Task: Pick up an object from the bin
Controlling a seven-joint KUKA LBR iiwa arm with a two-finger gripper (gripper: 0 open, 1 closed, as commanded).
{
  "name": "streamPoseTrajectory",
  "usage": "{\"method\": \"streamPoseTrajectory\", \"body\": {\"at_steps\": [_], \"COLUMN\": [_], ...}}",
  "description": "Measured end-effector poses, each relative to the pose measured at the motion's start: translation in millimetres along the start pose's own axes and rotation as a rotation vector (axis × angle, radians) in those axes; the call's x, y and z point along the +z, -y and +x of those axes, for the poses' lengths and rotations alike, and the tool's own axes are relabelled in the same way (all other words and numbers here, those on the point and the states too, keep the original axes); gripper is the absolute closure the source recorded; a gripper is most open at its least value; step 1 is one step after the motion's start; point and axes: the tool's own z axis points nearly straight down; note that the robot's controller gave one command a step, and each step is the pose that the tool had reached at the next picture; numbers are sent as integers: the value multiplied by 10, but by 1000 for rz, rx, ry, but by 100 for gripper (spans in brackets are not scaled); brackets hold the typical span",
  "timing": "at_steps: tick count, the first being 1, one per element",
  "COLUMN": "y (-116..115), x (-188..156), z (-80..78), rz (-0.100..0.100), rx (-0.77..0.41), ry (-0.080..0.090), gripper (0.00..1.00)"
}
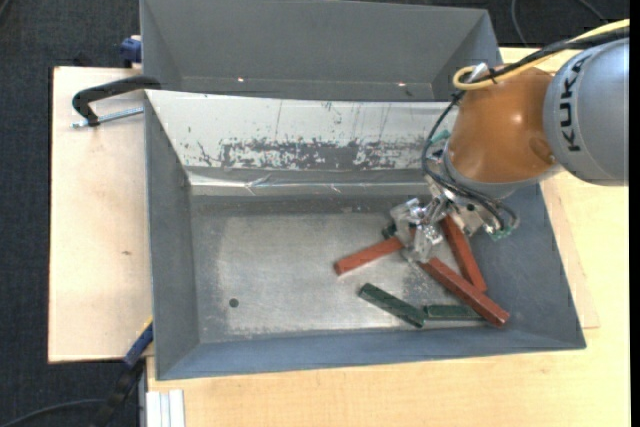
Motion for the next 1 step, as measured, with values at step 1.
{"method": "streamPoseTrajectory", "body": {"at_steps": [1], "y": [-9], "x": [28], "z": [20], "rz": [-3], "rx": [0], "ry": [-6], "gripper": [0]}}
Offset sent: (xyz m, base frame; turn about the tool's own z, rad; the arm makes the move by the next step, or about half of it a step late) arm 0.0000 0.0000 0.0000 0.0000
